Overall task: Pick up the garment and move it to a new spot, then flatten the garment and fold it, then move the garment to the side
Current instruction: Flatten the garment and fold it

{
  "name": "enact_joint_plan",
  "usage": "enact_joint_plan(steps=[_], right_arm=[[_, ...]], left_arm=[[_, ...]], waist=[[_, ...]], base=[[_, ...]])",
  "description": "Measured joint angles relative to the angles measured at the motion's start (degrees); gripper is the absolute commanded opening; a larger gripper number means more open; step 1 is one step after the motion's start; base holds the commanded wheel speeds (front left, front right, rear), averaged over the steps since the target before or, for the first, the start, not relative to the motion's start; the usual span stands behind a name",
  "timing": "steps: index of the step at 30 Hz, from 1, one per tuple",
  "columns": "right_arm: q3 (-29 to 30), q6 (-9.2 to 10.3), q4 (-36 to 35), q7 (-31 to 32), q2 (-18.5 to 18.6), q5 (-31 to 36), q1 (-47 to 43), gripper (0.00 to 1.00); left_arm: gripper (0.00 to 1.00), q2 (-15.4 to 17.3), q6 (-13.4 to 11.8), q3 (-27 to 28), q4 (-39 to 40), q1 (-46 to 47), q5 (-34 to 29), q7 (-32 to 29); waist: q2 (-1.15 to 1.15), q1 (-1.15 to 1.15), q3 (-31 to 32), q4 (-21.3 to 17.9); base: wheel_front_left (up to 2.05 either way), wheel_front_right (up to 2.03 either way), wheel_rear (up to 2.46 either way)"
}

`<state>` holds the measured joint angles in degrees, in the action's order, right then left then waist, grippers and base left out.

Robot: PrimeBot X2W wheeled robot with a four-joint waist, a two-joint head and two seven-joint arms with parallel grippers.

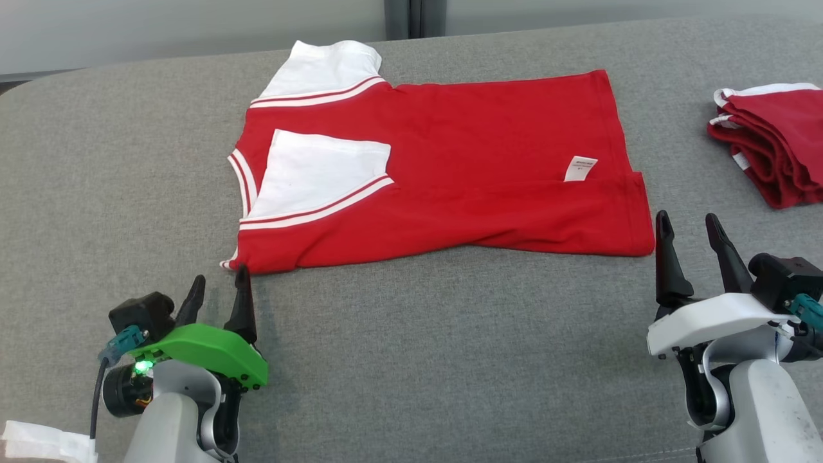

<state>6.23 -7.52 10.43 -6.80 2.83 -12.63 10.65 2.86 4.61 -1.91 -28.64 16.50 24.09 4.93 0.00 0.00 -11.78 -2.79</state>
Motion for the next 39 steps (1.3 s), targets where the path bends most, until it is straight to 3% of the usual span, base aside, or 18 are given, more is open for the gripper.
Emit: enact_joint_plan(steps=[9, 10, 13, 14, 29, 30, 31, 34, 35, 39], right_arm=[[-1.3, 0.00, 0.7, 1.9, 0.0, -0.7, 0.3, 1.00], [-1.5, 0.00, 1.1, 2.0, 0.0, -0.8, 0.4, 1.00], [-1.8, 0.00, 2.7, 2.5, 0.0, -0.8, 0.7, 1.00], [-1.8, 0.00, 3.5, 2.7, 0.0, -0.9, 0.9, 1.00], [-1.5, 0.00, 23.8, 4.8, 0.0, -2.6, 11.2, 1.00], [-1.5, 0.00, 25.1, 4.8, 0.0, -2.6, 11.7, 0.93], [-1.6, 0.00, 26.2, 4.8, 0.0, -2.7, 12.3, 0.40], [-1.3, 0.00, 28.6, 4.4, 0.0, -3.2, 13.7, 0.05], [-1.1, 0.00, 29.2, 4.1, 0.0, -3.3, 14.1, 0.00], [0.0, 0.00, 30.0, 2.6, 0.0, -2.1, 15.6, 0.00]], left_arm=[[1.00, -0.1, -1.1, -0.2, -3.7, 3.5, 4.6, -1.8], [0.89, -0.1, -1.2, -0.2, -4.2, 3.9, 5.1, -1.7], [0.16, -0.1, -1.6, -0.4, -5.1, 4.7, 6.1, -1.2], [0.00, -0.1, -1.6, -0.5, -5.3, 5.0, 6.1, -0.8], [0.00, -0.1, -1.3, -2.9, -2.6, 4.7, 7.3, 1.9], [0.00, -0.1, -1.3, -3.2, -2.4, 4.4, 7.3, 1.9], [0.00, -0.1, -1.4, -3.3, -2.3, 4.1, 7.3, 1.8], [0.00, -0.1, -1.4, -3.6, -1.4, 3.7, 7.3, 1.8], [0.00, -0.1, -1.4, -3.6, -1.2, 3.6, 7.5, 2.0], [0.00, -0.1, -1.6, -3.7, 0.3, 2.5, 7.5, 2.4]], waist=[[0.00, 0.00, -2.8, -2.2], [0.00, 0.00, -3.1, -2.5], [0.00, 0.00, -4.0, -3.2], [0.00, 0.00, -4.2, -3.4], [0.00, 0.00, -3.3, -1.0], [0.00, 0.00, -3.1, -0.7], [0.00, 0.00, -2.9, -0.5], [0.00, 0.00, -2.3, 0.0], [0.00, 0.00, -2.0, 0.1], [0.00, 0.00, -1.1, 0.2]], base=[[0.00, 0.00, 0.00], [0.00, 0.00, 0.00], [0.00, 0.00, 0.00], [0.00, 0.00, 0.00], [0.00, 0.00, 0.00], [0.00, 0.00, 0.00], [0.00, 0.00, 0.00], [0.00, 0.00, 0.00], [0.00, 0.00, 0.00], [0.00, 0.00, 0.00]])
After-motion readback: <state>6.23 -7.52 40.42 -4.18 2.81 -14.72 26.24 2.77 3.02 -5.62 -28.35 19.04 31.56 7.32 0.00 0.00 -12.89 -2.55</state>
